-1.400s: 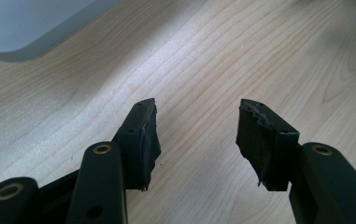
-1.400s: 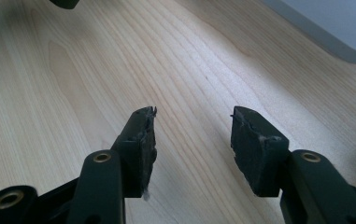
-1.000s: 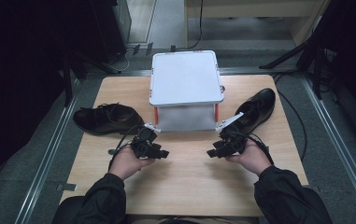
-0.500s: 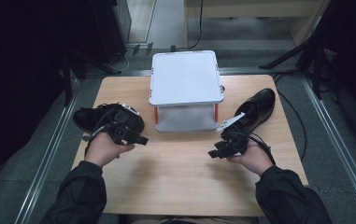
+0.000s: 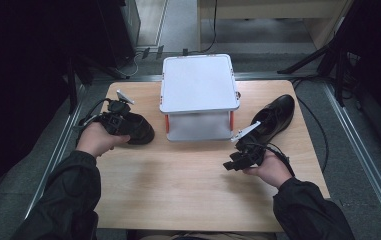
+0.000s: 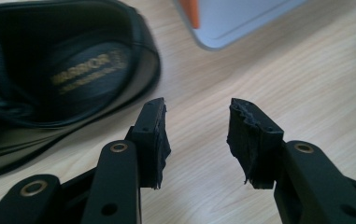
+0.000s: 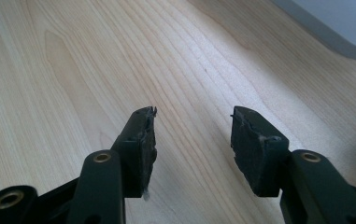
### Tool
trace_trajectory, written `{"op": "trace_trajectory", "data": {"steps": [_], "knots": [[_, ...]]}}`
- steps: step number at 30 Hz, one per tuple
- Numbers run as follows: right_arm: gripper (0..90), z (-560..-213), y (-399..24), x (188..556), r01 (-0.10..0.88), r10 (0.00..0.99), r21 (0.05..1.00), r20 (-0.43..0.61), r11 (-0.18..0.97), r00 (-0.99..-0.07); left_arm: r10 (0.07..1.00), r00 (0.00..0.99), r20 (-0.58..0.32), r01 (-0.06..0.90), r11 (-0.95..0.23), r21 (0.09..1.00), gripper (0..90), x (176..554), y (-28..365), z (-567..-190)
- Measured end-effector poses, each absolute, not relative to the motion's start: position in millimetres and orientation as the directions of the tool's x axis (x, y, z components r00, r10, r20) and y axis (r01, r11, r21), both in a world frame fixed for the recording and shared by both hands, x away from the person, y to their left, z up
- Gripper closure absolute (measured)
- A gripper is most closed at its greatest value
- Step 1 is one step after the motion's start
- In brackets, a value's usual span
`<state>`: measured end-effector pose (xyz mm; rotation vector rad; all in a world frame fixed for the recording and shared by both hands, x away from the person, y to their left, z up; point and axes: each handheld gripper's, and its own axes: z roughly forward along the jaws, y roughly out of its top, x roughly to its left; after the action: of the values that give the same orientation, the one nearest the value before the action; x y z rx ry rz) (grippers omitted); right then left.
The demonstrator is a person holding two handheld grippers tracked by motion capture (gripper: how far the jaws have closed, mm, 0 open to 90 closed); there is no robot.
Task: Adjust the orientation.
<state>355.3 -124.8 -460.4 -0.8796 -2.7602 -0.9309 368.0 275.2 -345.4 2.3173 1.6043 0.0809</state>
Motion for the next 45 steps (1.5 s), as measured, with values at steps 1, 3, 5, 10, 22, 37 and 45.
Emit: {"op": "trace_trajectory", "data": {"steps": [1, 3, 5, 10, 22, 37, 45], "knots": [[50.4, -460.1, -124.8, 355.5, 0.552, 0.493, 0.529, 0.264, 0.645, -0.829, 0.923, 0.361, -0.132, 0.906, -0.314, 0.283, 57.2, 371.5, 276.9, -344.1], [50.4, -459.0, -124.5, 355.7, 0.556, 0.497, 0.531, 0.265, 0.639, -0.826, 0.929, 0.353, -0.115, 0.912, -0.314, 0.264, 57.8, 381.5, 279.1, -341.9], [50.4, -459.2, -124.1, 356.0, 0.554, 0.496, 0.531, 0.264, 0.641, -0.827, 0.934, 0.344, -0.096, 0.918, -0.313, 0.244, 58.2, 390.1, 279.0, -340.8], [50.4, -459.9, -122.3, 356.0, 0.549, 0.488, 0.528, 0.265, 0.648, -0.831, 0.929, 0.362, -0.076, 0.913, -0.336, 0.231, 60.7, 406.9, 273.7, -337.9], [50.7, -459.9, -126.2, 357.0, 0.560, 0.498, 0.528, 0.271, 0.639, -0.824, 0.937, 0.337, -0.094, 0.931, -0.317, 0.182, 68.2, 431.5, 271.8, -361.6], [50.7, -459.8, -127.9, 356.6, 0.565, 0.504, 0.523, 0.270, 0.639, -0.820, 0.930, 0.354, -0.098, 0.928, -0.336, 0.163, 77.9, 438.3, 265.7, -374.8], [50.7, -459.5, -128.9, 357.5, 0.566, 0.505, 0.525, 0.272, 0.635, -0.819, 0.936, 0.326, -0.130, 0.941, -0.308, 0.142, 81.8, 435.2, 271.1, -368.3]]}}
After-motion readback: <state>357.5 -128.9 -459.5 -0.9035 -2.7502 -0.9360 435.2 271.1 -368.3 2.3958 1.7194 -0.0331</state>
